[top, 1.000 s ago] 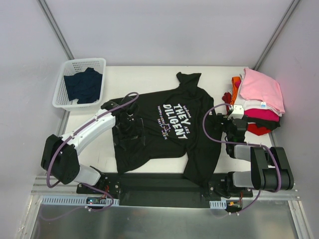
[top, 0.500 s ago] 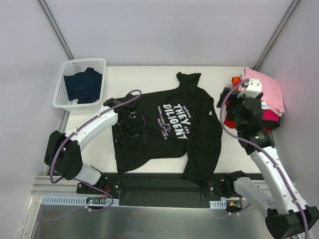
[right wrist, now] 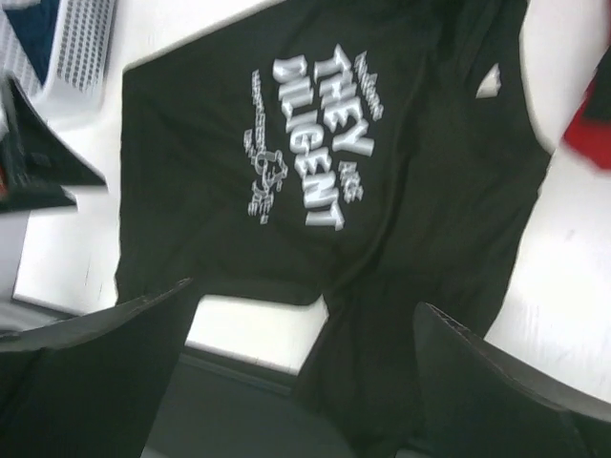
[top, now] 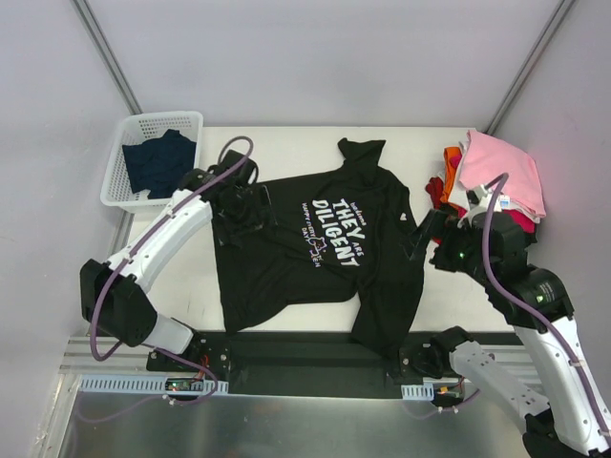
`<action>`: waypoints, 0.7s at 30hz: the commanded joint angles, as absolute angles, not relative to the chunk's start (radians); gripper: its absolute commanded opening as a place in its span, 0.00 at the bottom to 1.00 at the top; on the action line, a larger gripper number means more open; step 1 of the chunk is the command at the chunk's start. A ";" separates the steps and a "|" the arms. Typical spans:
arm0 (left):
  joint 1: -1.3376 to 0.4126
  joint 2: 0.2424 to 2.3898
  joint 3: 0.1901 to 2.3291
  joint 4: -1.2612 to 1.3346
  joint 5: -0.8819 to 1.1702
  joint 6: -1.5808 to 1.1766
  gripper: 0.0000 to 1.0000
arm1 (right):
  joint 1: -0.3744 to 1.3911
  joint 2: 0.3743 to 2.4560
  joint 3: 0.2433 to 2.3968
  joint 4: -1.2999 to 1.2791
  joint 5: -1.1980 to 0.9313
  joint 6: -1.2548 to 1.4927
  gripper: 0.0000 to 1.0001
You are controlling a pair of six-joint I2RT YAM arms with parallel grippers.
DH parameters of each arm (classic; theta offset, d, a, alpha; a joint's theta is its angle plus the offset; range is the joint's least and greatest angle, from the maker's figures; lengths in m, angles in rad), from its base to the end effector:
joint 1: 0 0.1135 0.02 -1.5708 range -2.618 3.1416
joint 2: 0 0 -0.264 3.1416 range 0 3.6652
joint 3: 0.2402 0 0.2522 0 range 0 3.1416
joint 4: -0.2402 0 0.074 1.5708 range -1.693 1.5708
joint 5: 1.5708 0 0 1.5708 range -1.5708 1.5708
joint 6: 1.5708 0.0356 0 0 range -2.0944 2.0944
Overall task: Fold and stack the t-shirts
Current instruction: Flatten out the tshirt
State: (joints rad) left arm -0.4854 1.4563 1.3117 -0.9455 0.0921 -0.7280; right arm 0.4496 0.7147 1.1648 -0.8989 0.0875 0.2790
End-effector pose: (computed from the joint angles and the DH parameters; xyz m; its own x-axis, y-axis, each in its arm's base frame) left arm 0.2563 -0.1389 0.3028 -0.9196 -0.2640 -0.2909 -0.1469 0.9179 -0.3685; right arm 0.1037 0.0466 0.3996 -0.4754 0.0752 -0.8766 -0.2404 0.9473 0.2117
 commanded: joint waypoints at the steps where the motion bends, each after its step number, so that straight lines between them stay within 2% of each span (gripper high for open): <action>1: -0.398 1.368 1.394 -0.937 0.087 -0.764 0.85 | 0.454 0.629 1.106 -0.997 -0.020 0.396 1.00; 3: -0.310 1.351 1.416 -0.928 0.141 -0.753 0.75 | 0.456 0.603 1.088 -1.017 -0.011 0.439 1.00; 4: -0.278 1.347 1.420 -0.928 0.206 -0.750 0.66 | 0.454 0.577 1.072 -1.034 -0.012 0.448 1.00; 5: -0.211 1.339 1.431 -0.925 0.234 -0.749 0.52 | 0.456 0.557 1.037 -1.038 -0.011 0.468 0.95; 6: -0.183 1.335 1.436 -0.923 0.256 -0.744 0.42 | 0.456 0.542 1.019 -1.035 -0.017 0.471 0.84; 7: -0.161 1.330 1.443 -0.925 0.277 -0.739 0.33 | 0.456 0.526 1.002 -1.032 -0.026 0.468 0.59; 8: -0.138 1.325 1.468 -0.925 0.300 -0.730 0.14 | 0.454 0.505 0.973 -1.032 -0.034 0.462 0.54; 10: -0.101 1.322 1.500 -0.925 0.317 -0.697 0.03 | 0.456 0.518 0.965 -1.052 -0.044 0.421 0.47; 14: -0.098 1.344 1.630 -0.933 0.357 -0.637 0.00 | 0.454 0.705 1.047 -1.211 -0.043 0.293 0.43; 18: -0.080 1.373 1.770 -1.006 0.390 -0.577 0.00 | 0.457 0.885 1.170 -1.331 0.121 0.209 0.48; 19: -0.065 1.370 1.770 -1.005 0.425 -0.592 0.00 | 0.457 0.893 1.178 -1.333 0.120 0.203 0.39; 21: -0.006 1.353 1.763 -1.005 0.451 -0.638 0.00 | 0.456 0.919 1.186 -1.345 0.085 0.175 0.36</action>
State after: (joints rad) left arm -0.0792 1.3659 1.7287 -0.9558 0.3706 -0.6304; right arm 0.4515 0.8997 1.1133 -1.2373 0.0414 0.2543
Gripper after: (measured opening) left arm 0.003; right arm 0.390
